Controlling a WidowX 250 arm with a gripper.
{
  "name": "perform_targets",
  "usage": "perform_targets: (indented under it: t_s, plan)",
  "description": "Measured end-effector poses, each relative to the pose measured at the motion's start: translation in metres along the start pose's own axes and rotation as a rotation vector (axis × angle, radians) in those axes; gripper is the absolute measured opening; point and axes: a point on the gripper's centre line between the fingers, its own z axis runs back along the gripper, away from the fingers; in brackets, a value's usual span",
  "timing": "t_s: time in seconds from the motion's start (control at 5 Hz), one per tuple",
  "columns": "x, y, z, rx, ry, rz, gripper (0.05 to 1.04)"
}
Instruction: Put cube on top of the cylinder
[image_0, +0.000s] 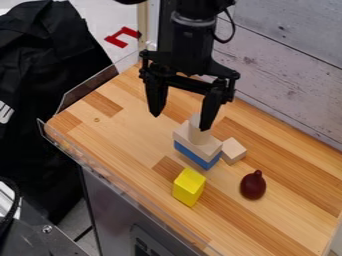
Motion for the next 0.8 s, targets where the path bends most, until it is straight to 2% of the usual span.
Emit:
perform_targets:
  t_s: [0.2,0.8]
  plan:
    - [-0.0029,0.0010,-0.0073,0.009,0.029,0.001,1.000]
    - [-0.0064,-0.0021,-0.0136,0.009,0.059,-0.014,1.000]
